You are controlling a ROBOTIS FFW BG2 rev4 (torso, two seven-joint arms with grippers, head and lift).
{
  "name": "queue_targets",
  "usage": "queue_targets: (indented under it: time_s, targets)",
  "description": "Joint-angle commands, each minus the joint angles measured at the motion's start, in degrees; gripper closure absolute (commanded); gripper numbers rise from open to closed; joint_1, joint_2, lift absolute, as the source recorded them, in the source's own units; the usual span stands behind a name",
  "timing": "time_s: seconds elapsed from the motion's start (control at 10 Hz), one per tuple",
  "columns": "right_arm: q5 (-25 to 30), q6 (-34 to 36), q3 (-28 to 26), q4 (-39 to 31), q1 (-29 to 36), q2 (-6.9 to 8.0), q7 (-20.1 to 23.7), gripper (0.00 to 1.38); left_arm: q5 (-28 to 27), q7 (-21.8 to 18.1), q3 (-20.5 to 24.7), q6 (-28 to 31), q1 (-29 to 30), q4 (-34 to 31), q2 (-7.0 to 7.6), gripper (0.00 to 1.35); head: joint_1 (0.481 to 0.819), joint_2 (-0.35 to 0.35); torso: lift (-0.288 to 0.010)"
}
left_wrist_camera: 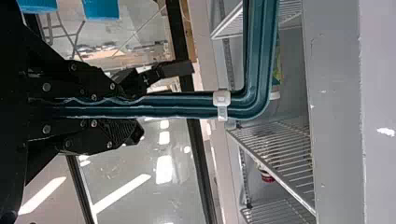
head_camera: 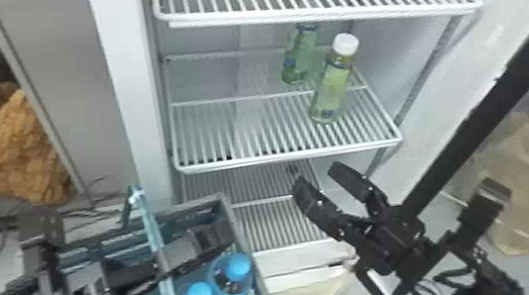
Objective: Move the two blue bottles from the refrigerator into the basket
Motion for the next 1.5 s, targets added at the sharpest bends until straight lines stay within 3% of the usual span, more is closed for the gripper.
queue_targets:
  time_s: [0.0, 0.5, 1.0, 1.4]
  targets:
    - [-0.29, -4.59, -0.46, 0.34, 2.87, 0.48, -0.09, 0.19, 0.21, 0.15, 0.04, -0.04, 0.85, 0.00, -0.10, 1.20, 0.695, -0.277, -0.220]
    - [4.51, -5.72, -5.03, -4.86, 13.00, 2.67, -0.79, 0.19, 0.89, 0.32, 0.61, -0.04, 3.38, 0.00, -0.19, 1.20, 0.695, -0.350, -0.220]
    - [9.31, -4.31, -12.00, -12.74, 22.42, 5.75, -0.79, 0.19, 1.24, 0.32, 1.07, -0.18, 4.23, -0.14, -0.10, 1.20, 0.695, -0.350, -0.220]
    - [9.19, -3.89, -13.71, -14.99, 25.37, 6.80, -0.70, 0.19, 1.24, 0.32, 1.19, -0.18, 4.23, -0.14, -0.10, 1.20, 0.695, -0.350, -0.220]
